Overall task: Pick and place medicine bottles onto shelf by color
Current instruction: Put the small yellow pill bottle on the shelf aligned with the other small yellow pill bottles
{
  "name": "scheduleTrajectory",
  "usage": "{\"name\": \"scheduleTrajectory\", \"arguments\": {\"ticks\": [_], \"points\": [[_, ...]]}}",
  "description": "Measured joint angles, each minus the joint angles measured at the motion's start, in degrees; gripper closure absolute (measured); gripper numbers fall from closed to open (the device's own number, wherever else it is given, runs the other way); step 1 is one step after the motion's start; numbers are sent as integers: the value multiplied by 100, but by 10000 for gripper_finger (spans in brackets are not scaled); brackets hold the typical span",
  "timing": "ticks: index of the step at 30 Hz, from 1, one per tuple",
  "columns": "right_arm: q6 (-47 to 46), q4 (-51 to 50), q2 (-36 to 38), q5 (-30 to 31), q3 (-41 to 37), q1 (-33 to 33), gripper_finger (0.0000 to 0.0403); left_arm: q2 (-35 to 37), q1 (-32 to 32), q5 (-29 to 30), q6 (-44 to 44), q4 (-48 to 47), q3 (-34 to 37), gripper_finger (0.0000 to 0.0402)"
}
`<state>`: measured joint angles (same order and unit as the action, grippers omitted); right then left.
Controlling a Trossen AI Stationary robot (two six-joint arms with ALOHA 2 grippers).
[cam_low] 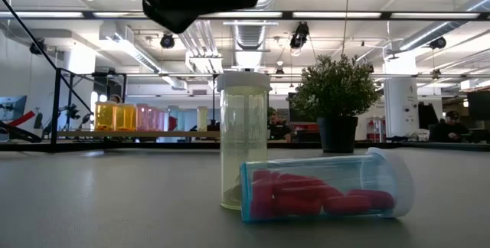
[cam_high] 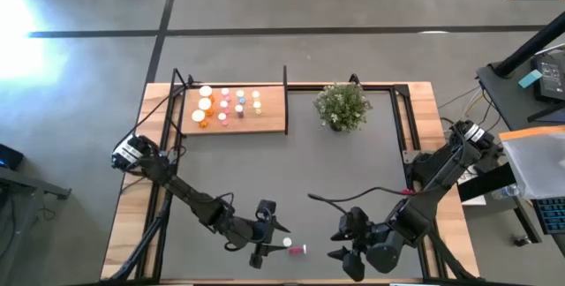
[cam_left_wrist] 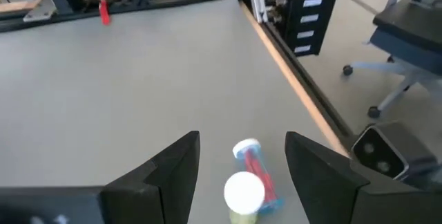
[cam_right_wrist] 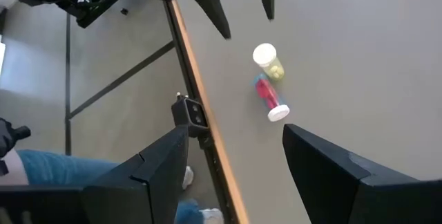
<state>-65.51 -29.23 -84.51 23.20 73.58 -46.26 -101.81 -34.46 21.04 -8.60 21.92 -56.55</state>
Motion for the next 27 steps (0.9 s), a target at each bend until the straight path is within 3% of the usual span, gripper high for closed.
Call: {"name": "scheduleTrajectory", "arguments": {"ticks": [7, 27], "points": [[376, -4, -2, 98, 0, 13, 177, -293, 11, 2, 0, 15, 7, 204], [362, -48, -2, 98, 2, 15, 177, -801, 11, -125, -2, 28, -27, 204]]}}
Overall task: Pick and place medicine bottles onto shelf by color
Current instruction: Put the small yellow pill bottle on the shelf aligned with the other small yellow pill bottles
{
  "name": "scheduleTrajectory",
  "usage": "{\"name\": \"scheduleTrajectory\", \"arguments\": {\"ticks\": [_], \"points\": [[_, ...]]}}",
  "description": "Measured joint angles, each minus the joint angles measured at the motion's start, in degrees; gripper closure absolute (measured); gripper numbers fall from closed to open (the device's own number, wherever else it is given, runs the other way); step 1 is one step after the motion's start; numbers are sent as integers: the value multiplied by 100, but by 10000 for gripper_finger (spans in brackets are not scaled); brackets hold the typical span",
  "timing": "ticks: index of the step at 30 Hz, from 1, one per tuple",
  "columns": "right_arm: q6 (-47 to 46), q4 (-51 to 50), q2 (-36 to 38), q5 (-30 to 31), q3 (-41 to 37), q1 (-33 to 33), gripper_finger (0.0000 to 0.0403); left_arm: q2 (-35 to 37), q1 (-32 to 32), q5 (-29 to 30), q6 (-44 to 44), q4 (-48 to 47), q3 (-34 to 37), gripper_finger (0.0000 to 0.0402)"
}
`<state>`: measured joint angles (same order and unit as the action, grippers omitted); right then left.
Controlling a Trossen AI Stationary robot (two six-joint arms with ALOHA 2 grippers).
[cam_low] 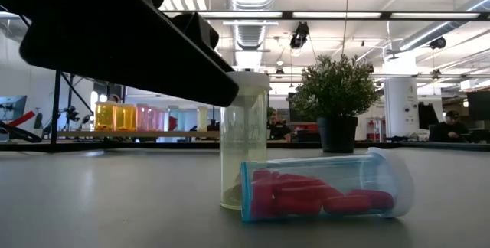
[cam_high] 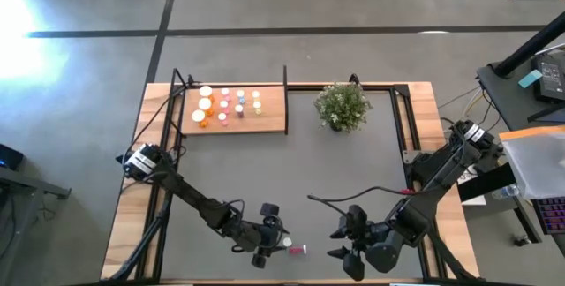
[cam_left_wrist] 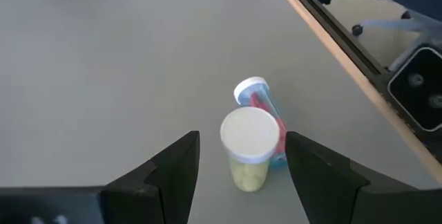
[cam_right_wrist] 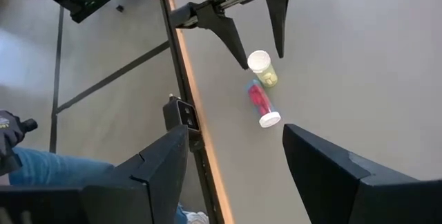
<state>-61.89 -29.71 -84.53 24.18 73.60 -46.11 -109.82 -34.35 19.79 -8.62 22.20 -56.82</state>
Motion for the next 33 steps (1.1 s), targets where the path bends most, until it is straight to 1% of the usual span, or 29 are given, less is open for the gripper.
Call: {"name": "scheduleTrajectory", "arguments": {"ticks": [3, 10, 18, 22, 33], "points": [[25, -3, 0, 0, 0, 0, 177, 0, 4, -109, 0, 2, 0, 204], [61, -3, 0, 0, 0, 0, 177, 0, 22, -120, 0, 2, 0, 208], [59, -5, 0, 0, 0, 0, 177, 0, 53, -120, -11, 7, 0, 261], [61, -5, 0, -2, 0, 0, 177, 0, 75, -120, -11, 27, -14, 276], [107, -7, 0, -4, 0, 0, 177, 0, 147, -64, -7, 31, -26, 281]]}}
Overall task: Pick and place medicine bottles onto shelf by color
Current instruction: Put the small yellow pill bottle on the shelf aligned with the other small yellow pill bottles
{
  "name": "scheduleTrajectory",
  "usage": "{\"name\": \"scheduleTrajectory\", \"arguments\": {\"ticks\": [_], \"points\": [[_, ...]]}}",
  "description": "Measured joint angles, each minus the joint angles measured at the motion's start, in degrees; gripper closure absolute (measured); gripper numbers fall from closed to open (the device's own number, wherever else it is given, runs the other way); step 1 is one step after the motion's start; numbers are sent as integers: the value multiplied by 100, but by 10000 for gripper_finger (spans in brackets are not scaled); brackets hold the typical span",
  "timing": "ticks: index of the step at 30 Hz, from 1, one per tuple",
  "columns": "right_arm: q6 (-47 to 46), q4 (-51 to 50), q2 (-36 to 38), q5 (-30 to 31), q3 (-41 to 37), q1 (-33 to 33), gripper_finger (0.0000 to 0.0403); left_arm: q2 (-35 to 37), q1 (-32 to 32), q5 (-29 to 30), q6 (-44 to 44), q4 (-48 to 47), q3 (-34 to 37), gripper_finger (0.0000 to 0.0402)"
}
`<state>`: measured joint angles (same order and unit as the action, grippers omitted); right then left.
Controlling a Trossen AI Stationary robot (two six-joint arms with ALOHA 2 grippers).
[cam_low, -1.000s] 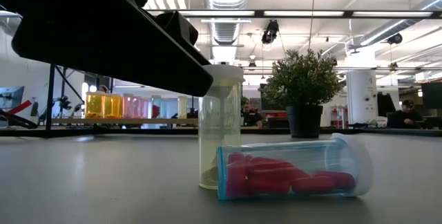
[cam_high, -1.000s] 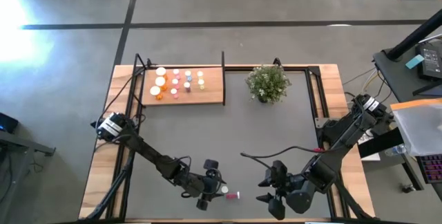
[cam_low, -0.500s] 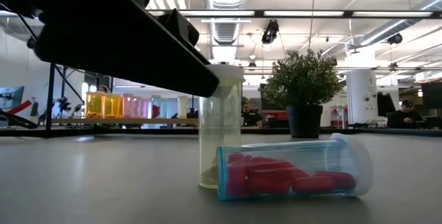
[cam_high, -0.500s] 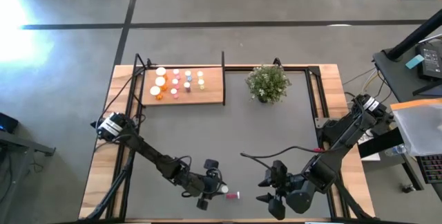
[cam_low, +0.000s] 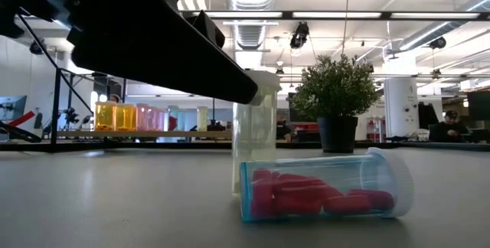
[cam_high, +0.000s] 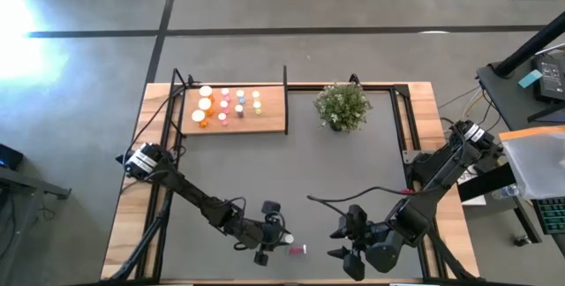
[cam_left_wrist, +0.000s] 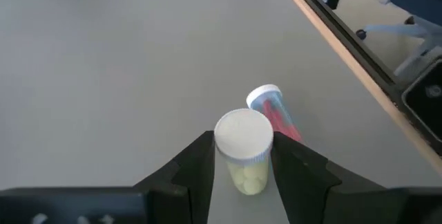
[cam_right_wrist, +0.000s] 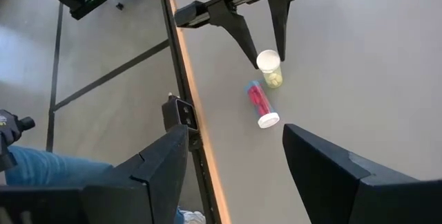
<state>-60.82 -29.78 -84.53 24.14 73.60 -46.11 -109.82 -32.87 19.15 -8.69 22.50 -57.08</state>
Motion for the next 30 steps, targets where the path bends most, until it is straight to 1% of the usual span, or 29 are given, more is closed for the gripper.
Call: {"name": "scheduleTrajectory", "arguments": {"ticks": [6, 12, 16, 20, 25, 28, 30], "points": [[0, 0, 0, -7, 0, 0, 177, 63, 86, 114, 2, -60, 0, 282], [220, -13, 54, -33, 0, 0, 177, 411, 327, 164, 2, -140, 2, 282], [510, -42, 187, -39, 0, 0, 177, 753, 615, 460, 1, -506, 2, 282], [881, -209, 358, -56, 0, 0, 177, 1139, 962, 891, -37, -1050, 15, 282], [1169, -756, 642, -55, 0, 0, 177, 1619, 1462, 1405, -579, -1932, 58, 282], [1282, -1212, 849, -54, 0, 0, 177, 1948, 1808, 1544, -1152, -2406, 214, 282], [1387, -1473, 1006, -23, 0, 0, 177, 2151, 2033, 1583, -1575, -2453, 338, 282]]}}
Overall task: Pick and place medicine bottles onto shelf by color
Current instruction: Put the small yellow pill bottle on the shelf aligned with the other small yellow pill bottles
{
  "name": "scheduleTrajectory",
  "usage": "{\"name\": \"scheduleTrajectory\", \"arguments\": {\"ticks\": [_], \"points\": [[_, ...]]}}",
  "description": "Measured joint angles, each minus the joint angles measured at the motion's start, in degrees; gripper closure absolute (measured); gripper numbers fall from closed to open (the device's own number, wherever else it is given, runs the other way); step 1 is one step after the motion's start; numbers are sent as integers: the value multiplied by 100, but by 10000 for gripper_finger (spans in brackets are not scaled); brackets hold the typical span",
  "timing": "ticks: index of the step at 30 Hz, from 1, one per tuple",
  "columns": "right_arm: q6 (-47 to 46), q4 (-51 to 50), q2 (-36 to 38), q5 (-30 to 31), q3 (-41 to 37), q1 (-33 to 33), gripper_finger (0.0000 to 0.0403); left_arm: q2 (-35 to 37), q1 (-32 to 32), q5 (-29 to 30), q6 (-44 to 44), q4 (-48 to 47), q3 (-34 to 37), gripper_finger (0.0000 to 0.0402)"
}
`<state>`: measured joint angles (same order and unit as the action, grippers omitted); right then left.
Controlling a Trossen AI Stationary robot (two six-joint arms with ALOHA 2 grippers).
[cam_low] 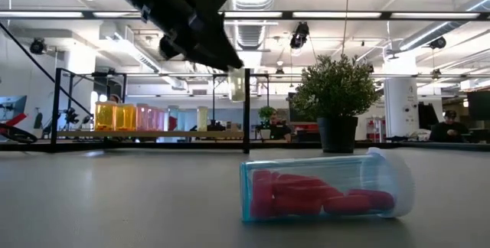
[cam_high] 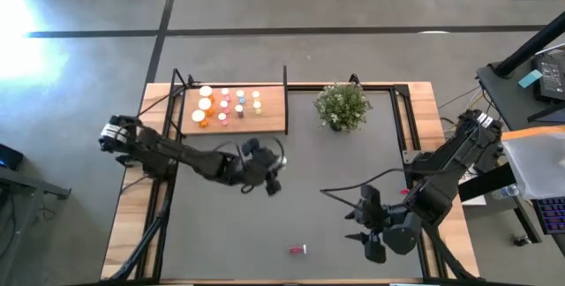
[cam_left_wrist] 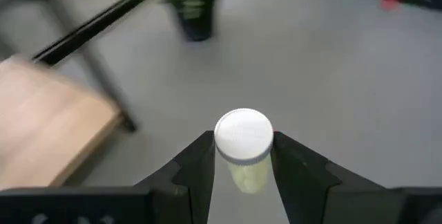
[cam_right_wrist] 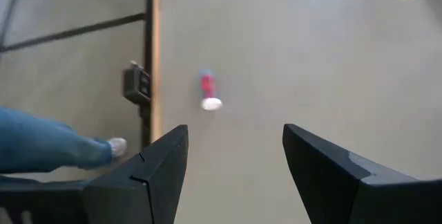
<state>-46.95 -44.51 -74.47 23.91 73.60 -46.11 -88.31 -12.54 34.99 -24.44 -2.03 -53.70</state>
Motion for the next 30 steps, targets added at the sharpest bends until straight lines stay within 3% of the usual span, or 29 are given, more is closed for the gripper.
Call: {"name": "scheduleTrajectory", "arguments": {"ticks": [5, 10, 17, 30], "points": [[263, -406, 309, 240, 0, 38, 177, 470, 369, 550, -505, -175, 314, 282], [595, -444, 524, 982, 0, 113, 177, 697, 707, 1088, -496, -230, 514, 282], [757, -485, 589, 1968, 0, 283, 177, 453, 1306, 1181, -374, -244, 648, 282], [745, -489, 620, 1973, 0, 742, 177, 299, 1909, 1217, -377, -201, 816, 282]]}}
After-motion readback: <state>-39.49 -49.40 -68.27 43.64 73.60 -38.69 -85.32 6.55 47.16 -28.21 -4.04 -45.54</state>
